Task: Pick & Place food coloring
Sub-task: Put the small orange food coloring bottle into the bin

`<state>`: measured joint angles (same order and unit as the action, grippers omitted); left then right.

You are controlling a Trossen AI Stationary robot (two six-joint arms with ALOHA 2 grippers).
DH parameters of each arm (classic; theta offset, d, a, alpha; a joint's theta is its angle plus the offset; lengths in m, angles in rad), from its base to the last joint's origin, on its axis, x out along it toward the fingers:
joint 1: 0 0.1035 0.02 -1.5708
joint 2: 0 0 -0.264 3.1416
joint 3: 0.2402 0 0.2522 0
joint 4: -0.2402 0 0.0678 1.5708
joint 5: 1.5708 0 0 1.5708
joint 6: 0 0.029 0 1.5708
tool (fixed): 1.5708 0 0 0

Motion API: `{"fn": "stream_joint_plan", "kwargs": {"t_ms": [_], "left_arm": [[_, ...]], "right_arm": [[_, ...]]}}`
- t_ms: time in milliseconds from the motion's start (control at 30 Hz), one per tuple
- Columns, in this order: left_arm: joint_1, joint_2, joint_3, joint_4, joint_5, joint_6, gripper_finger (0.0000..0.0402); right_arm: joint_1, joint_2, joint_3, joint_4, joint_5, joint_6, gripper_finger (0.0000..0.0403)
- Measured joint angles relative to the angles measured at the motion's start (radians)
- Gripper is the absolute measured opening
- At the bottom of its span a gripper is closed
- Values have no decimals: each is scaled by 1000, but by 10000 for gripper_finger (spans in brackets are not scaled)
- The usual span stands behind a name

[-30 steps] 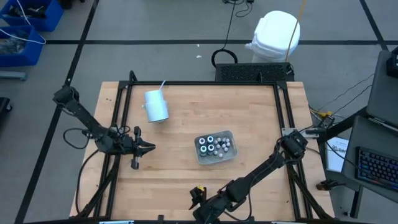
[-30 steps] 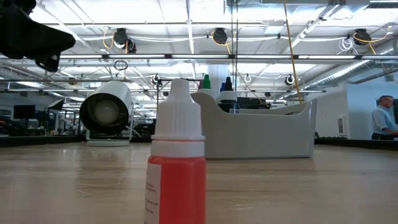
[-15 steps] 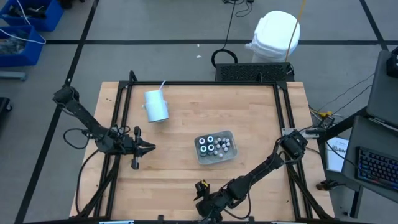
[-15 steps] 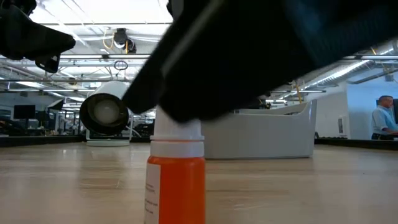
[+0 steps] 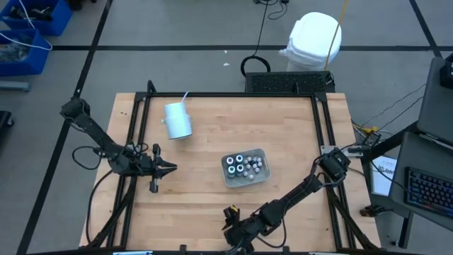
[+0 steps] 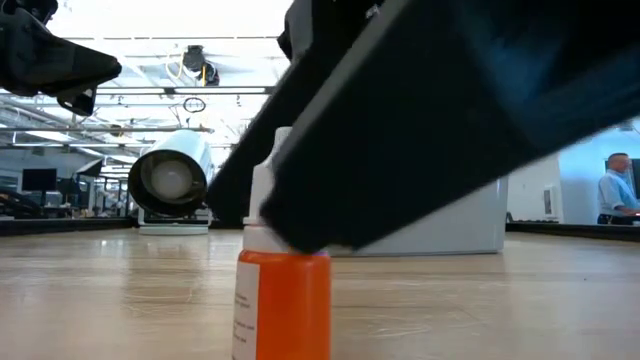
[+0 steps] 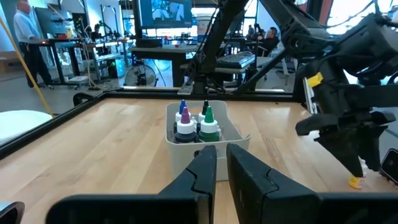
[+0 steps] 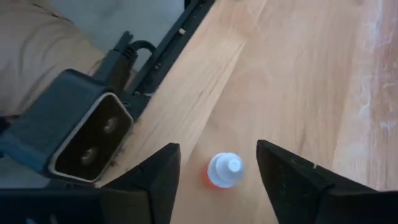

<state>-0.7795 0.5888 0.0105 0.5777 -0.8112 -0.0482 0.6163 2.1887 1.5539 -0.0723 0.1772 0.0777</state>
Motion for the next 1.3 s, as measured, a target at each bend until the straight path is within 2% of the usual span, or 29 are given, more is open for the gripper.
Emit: {"fn": "stream_joint_plan", "kwargs": {"t_ms": [233, 400, 567, 800, 1000, 1300], "left_arm": [[0, 0, 0, 0, 0, 0, 47], [0, 0, 0, 0, 0, -7, 47], [0, 0, 0, 0, 0, -12, 47], [0, 0, 0, 0, 0, -14, 47], [0, 0, 0, -4, 1, -14, 47], [0, 0, 0, -7, 1, -33, 47]], "right_arm": [[-3, 0, -12, 23, -1, 0, 144], [-11, 0, -12, 19, -72, 25, 88], [-16, 0, -11, 15, -77, 32, 45], [-21, -28, -12, -22, -75, 32, 45], [-21, -146, -11, -74, -22, 1, 47], [-39, -315, -23, -71, -21, -84, 47]]}}
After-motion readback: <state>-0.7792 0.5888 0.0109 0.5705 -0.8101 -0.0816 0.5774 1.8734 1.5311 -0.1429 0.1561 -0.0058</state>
